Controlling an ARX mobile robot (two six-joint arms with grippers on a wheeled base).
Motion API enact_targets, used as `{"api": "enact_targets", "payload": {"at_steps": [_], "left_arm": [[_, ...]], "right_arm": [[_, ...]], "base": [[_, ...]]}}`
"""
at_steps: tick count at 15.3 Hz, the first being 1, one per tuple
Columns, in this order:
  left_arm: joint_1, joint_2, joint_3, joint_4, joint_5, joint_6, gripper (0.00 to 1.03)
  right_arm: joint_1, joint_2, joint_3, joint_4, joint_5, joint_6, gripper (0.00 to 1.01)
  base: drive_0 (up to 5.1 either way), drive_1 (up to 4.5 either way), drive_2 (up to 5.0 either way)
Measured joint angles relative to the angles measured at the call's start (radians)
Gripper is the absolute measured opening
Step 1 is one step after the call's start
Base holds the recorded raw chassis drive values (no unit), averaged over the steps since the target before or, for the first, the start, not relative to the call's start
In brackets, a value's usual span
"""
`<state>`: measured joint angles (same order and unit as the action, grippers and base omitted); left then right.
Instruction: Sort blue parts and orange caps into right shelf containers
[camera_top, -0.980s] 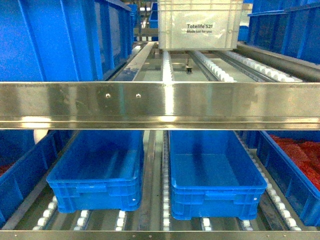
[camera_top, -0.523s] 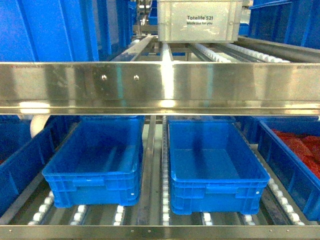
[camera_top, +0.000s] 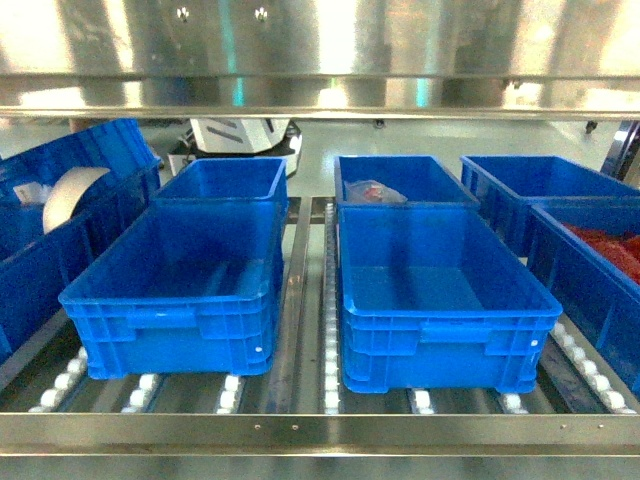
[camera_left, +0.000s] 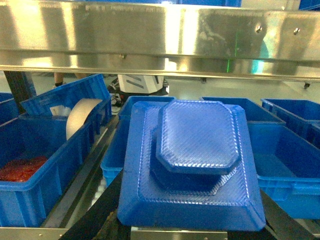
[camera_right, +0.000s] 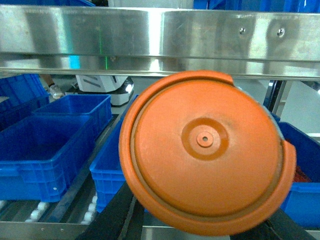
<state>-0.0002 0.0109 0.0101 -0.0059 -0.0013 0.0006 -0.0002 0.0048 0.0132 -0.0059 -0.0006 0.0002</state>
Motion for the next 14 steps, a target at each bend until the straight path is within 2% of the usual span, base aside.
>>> {"api": "enact_targets", "payload": {"at_steps": [14], "left_arm": [[0.0, 0.0, 0.0, -0.001, 0.0, 0.0, 0.43]], "right_arm": [[0.0, 0.0, 0.0, -0.001, 0.0, 0.0, 0.41]], "base": [[0.0, 0.0, 0.0]]}}
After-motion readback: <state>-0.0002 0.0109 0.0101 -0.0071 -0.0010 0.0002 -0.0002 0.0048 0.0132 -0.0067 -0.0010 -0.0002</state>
